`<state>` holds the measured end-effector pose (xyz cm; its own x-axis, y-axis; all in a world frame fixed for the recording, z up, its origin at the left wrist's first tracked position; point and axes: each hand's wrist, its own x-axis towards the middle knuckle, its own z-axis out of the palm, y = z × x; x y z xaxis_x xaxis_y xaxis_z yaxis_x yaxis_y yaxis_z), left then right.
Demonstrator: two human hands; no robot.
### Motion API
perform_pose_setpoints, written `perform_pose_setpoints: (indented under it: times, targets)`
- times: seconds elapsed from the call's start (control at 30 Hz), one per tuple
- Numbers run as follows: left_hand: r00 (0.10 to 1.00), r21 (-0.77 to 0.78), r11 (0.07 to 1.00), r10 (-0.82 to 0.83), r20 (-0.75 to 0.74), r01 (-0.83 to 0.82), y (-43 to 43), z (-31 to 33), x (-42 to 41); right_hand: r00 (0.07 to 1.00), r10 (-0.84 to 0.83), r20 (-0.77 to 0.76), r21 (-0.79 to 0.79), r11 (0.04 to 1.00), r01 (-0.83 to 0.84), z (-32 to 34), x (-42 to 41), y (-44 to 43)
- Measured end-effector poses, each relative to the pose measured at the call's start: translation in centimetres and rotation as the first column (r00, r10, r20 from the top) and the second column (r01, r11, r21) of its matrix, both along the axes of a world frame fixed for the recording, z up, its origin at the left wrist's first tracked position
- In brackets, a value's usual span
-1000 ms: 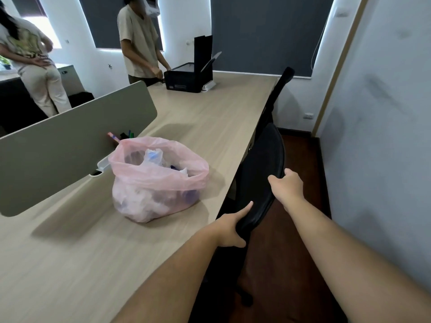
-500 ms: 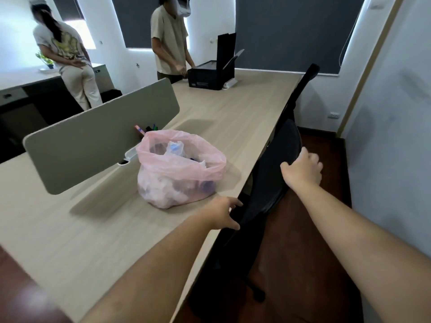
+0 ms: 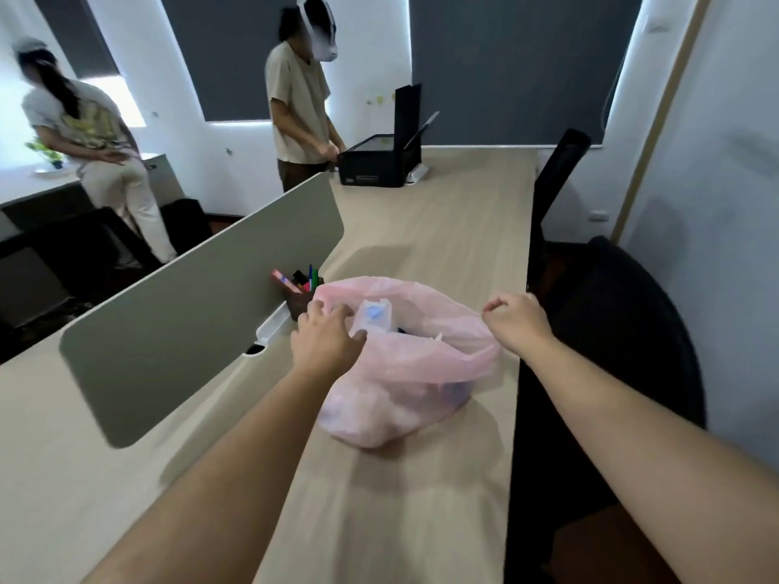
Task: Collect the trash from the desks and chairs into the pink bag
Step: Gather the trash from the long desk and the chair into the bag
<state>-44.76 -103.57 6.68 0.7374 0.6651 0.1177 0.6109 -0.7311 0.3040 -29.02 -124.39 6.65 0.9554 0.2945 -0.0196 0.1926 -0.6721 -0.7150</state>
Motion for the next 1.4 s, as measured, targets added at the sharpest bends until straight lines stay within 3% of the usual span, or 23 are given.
perform_pose_setpoints:
  times: [0.17, 0.3, 0.47, 0.73, 0.97, 1.2, 1.4]
  targets:
    - [0.987, -0.072, 0.997, -0.025, -0.159, 0.014, 7.2, -2.0, 2.5, 0.975, -0.098, -0.201, -0.065, 0.994, 0.087, -4.4, 0.8, 3.9]
    - [0.976, -0.173, 0.985, -0.05, -0.214, 0.012, 9.4, -3.1, 4.3, 0.942, -0.194, -0.274, -0.082, 0.981, 0.178, -6.6, 0.3, 5.1]
    - [0.984, -0.331, 0.942, -0.109, -0.144, 0.056, 9.4, -3.6, 4.5, 0.933, -0.266, -0.242, 0.012, 0.961, 0.277, -6.7, -1.1, 5.2]
    - [0.968, -0.156, 0.956, -0.249, 0.024, 0.25, 5.9, 3.4, 1.7, 0.967, -0.233, -0.1, 0.238, 0.938, 0.251, 0.7, -4.5, 3.2]
    - [0.91, -0.083, 0.917, -0.371, 0.184, 0.39, -0.9, 11.8, -1.1, 0.943, -0.329, 0.058, 0.392, 0.876, 0.281, 10.1, -9.9, -3.3]
    - [0.734, 0.036, 0.814, -0.54, 0.412, 0.579, -7.6, 18.9, -1.4, 0.811, -0.565, 0.151, 0.533, 0.738, 0.415, 17.8, -15.5, -10.9]
    - [0.469, 0.062, 0.555, -0.753, 0.461, 0.83, -14.5, 22.2, -3.2, 0.539, -0.822, 0.183, 0.627, 0.52, 0.58, 21.0, -24.5, -17.7]
